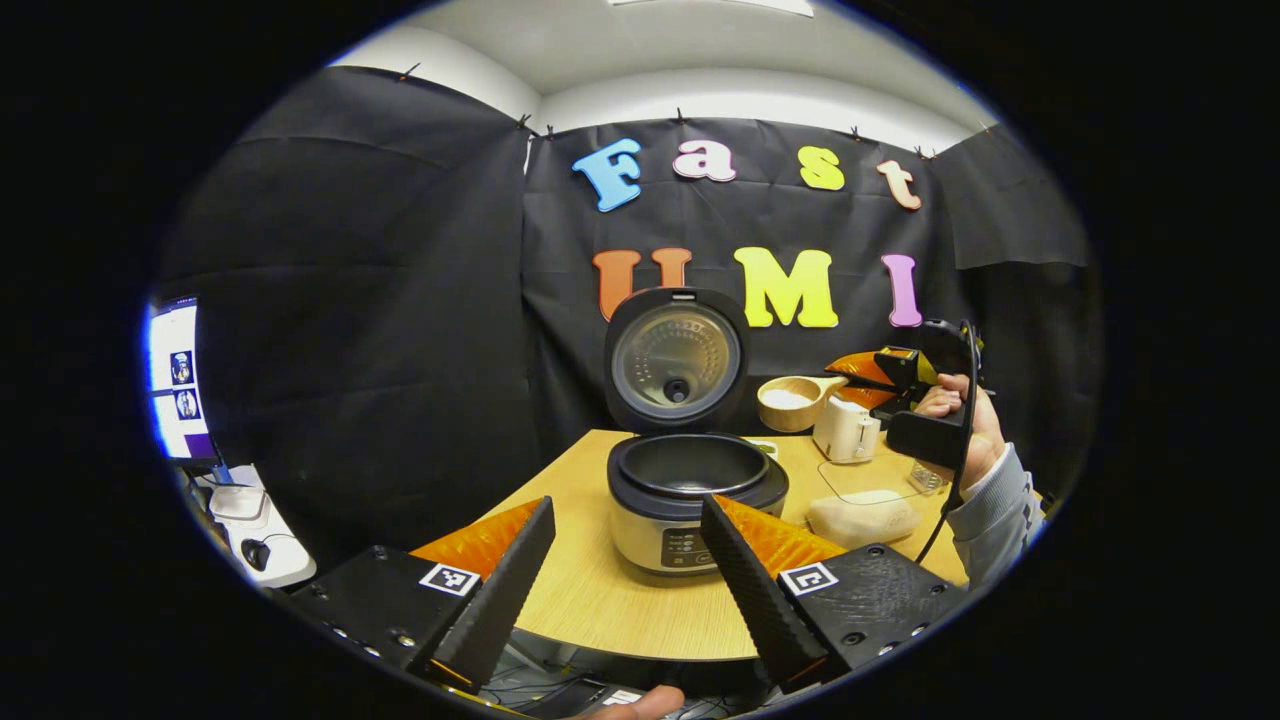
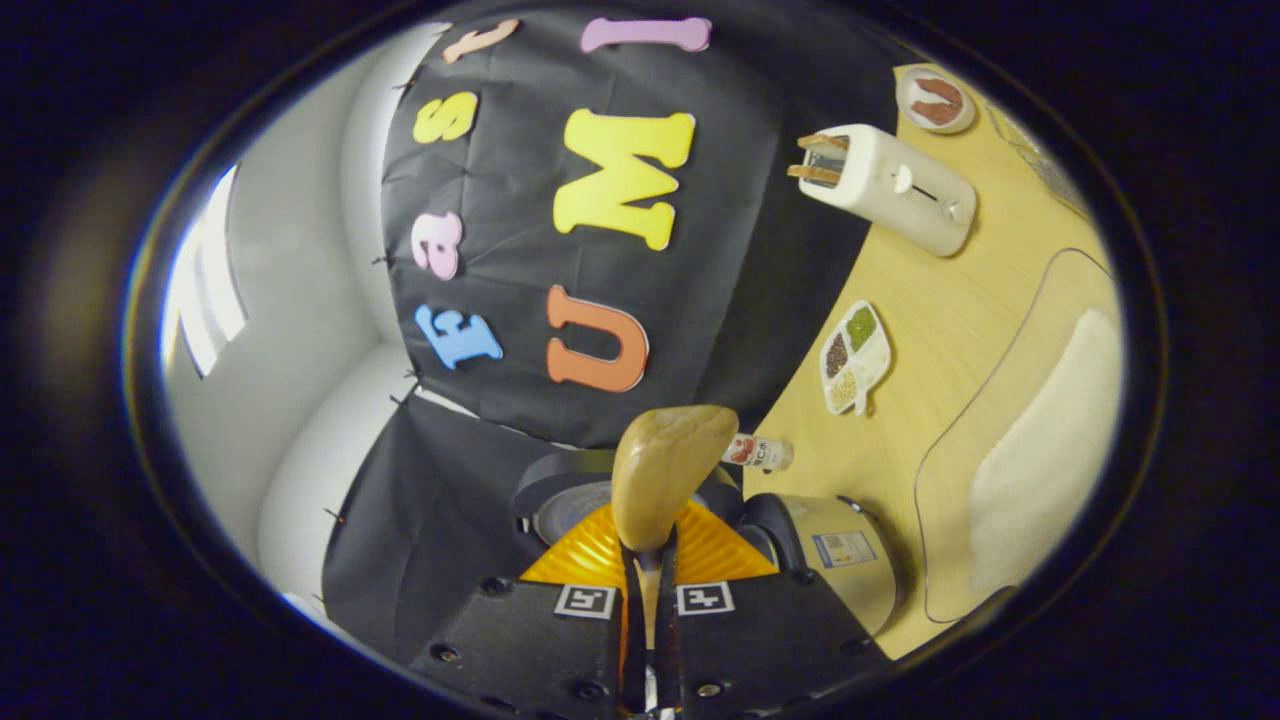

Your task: Close the left gripper, press the button to open the rice cooker; take a wooden spoon from the chopstick holder with the right hand, scoop a spoonful of rice and pour it into the rice cooker, then put the wooden spoon back into the chopstick holder.

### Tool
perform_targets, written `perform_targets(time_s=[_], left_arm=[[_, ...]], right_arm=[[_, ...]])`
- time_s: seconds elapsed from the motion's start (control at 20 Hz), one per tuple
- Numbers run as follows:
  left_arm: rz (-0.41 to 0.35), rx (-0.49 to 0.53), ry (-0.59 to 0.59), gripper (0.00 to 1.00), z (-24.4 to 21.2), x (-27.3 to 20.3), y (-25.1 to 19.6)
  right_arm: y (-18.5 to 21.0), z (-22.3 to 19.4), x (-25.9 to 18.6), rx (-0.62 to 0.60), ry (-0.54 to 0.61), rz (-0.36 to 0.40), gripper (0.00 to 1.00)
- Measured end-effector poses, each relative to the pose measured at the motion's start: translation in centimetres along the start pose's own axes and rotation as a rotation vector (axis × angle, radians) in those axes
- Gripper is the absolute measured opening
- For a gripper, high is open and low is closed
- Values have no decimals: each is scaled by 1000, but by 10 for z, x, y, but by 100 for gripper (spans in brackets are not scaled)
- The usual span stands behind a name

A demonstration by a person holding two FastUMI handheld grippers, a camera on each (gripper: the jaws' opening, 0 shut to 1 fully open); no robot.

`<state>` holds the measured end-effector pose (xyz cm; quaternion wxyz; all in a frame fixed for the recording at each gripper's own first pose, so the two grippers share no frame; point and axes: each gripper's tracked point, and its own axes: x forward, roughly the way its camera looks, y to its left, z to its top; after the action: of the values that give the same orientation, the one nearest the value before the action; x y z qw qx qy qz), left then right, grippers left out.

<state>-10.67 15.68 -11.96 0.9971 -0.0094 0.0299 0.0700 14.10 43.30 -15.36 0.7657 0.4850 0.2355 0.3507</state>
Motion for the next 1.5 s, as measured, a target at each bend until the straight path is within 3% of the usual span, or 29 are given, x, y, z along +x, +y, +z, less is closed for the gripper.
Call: perform_targets(time_s=[0.3,0.75,0.9,1.25,1.5], left_arm=[[14,-2,2,94,-1,0,5],[25,7,15,94,-4,2,9],[13,-2,16,94,-6,3,7],[16,-4,43,94,-14,2,10],[7,-13,50,94,-12,-1,6]], right_arm=[[14,-21,35,-227,21,-17,9],[15,-35,49,-780,-75,-93,9],[16,-41,49,-883,-109,-102,9],[20,-57,52,-974,-124,-78,9],[36,-73,48,-1233,-200,-33,9]])
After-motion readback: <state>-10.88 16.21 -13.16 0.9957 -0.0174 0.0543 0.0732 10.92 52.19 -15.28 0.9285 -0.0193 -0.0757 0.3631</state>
